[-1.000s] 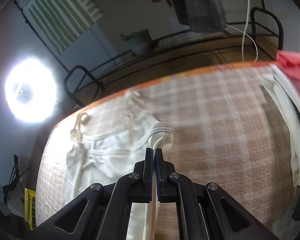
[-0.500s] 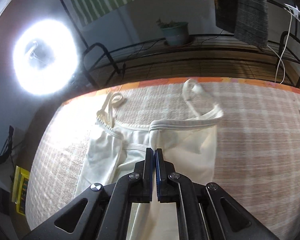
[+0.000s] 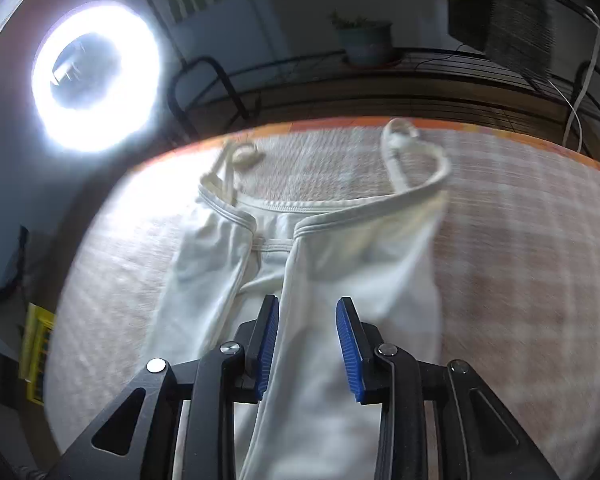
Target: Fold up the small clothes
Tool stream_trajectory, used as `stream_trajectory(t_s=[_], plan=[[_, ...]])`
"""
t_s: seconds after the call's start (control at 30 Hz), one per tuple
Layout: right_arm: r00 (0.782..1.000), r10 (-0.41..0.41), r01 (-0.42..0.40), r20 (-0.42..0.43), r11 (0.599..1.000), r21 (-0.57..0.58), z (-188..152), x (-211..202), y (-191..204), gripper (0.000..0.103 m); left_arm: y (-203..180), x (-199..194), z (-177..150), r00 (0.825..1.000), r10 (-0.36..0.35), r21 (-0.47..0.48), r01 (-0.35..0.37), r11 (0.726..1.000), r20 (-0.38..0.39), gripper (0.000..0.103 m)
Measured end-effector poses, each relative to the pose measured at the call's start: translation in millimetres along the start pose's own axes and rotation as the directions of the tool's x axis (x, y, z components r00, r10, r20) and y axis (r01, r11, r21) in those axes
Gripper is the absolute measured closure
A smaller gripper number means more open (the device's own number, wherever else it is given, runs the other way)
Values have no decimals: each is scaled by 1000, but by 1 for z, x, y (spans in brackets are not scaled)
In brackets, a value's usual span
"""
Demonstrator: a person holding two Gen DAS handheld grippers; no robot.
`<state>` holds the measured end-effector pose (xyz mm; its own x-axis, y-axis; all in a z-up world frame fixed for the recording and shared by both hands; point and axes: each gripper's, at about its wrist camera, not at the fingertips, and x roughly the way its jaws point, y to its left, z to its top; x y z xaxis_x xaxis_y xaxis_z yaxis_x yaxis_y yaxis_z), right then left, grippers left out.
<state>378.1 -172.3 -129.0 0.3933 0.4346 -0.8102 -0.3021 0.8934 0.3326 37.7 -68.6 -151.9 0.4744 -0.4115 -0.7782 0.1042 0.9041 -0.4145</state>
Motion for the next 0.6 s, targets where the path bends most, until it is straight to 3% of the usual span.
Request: stream_trajectory(t_s=[0.13, 0.33, 0.47, 0.6], plan=[[997, 34, -37, 64, 998, 41, -14, -59, -15, 71, 4, -22, -11, 1000, 30, 86, -30, 996, -5, 76], [991, 47, -57, 126, 996, 70, -66, -146, -28, 70, 29, -56, -7, 996, 82, 126, -84, 989, 16, 76], [998, 18, -24, 66, 996, 88, -121, -166, -28, 68, 59, -75, 8, 990, 137, 79, -139, 987, 40, 61], [998, 30, -25, -50, 994, 102, -181, -155, -22, 66, 96, -73, 23, 993, 119, -25, -120, 992, -20, 60]])
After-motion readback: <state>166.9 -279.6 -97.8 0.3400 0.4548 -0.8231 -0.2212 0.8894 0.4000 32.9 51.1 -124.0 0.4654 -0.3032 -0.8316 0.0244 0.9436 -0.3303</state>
